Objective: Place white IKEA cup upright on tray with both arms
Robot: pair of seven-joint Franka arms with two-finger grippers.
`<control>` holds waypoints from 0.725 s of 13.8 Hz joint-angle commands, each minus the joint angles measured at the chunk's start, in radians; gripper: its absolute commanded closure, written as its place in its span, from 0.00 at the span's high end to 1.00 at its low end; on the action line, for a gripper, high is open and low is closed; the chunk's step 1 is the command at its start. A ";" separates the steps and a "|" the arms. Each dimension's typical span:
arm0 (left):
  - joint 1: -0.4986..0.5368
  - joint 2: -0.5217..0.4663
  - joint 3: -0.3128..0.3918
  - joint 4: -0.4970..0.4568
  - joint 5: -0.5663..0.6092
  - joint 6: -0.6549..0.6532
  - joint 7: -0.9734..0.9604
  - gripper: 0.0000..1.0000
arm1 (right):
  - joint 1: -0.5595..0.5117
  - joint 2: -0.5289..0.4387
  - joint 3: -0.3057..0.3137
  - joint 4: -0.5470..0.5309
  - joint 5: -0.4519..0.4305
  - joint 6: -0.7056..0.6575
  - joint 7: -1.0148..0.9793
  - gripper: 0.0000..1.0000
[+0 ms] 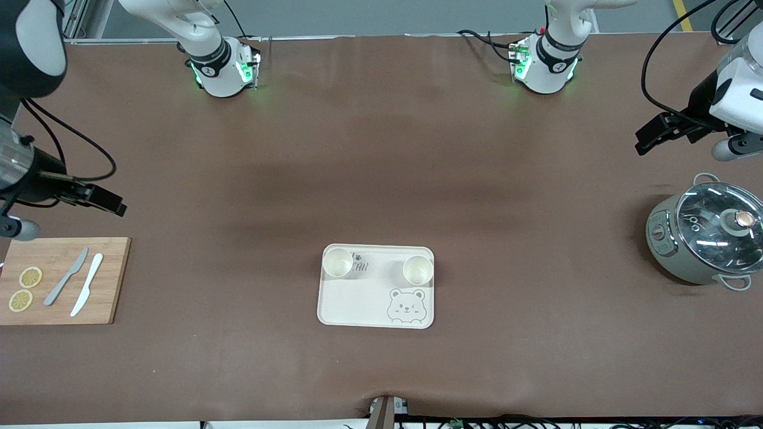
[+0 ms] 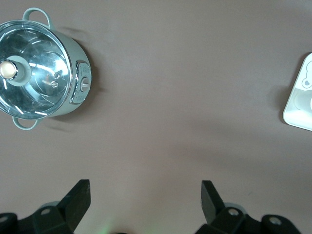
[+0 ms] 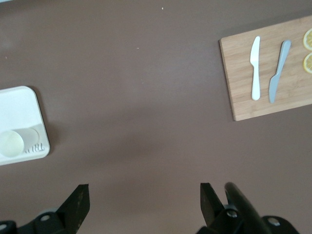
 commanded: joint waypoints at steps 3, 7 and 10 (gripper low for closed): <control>-0.001 0.021 -0.004 0.039 0.024 -0.018 -0.002 1.00 | -0.099 -0.115 0.021 -0.052 -0.014 -0.073 -0.238 1.00; 0.001 0.021 -0.004 0.038 0.023 -0.019 0.001 1.00 | -0.072 -0.199 0.036 -0.096 -0.014 -0.162 -0.238 1.00; -0.002 0.021 -0.006 0.038 0.023 -0.019 -0.001 1.00 | -0.078 -0.190 0.033 -0.109 -0.017 -0.089 -0.249 1.00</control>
